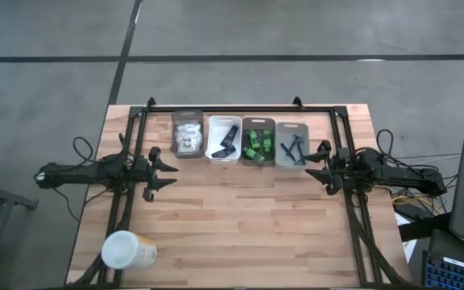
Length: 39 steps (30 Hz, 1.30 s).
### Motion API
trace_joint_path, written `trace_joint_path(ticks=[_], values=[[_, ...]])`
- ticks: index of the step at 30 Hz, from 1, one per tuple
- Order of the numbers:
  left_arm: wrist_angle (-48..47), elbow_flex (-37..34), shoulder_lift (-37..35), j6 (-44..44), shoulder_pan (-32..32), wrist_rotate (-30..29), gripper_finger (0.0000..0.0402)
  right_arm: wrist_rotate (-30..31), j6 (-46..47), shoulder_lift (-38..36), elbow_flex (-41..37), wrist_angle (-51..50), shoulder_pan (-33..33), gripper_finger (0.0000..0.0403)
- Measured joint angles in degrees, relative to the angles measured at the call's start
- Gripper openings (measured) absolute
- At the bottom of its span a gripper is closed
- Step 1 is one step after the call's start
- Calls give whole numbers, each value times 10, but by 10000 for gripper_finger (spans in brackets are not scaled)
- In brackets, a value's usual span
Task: Pick & Place Travel size toiletries
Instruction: Return to Home Position
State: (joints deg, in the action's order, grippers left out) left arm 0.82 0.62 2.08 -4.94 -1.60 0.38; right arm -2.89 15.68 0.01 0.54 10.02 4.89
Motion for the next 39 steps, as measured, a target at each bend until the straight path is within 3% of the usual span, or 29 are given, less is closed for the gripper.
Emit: trace_joint_path(ticks=[8, 18, 39], values=[[0, 0, 0, 0, 0, 0, 172, 1, -113, 0, 0, -3, 0, 269], [0, 0, 0, 0, 0, 0, 172, 0, -74, 0, 0, -61, 0, 305], [0, 0, 0, 0, 0, 0, 172, 0, -113, 0, 0, -91, 0, 360]])
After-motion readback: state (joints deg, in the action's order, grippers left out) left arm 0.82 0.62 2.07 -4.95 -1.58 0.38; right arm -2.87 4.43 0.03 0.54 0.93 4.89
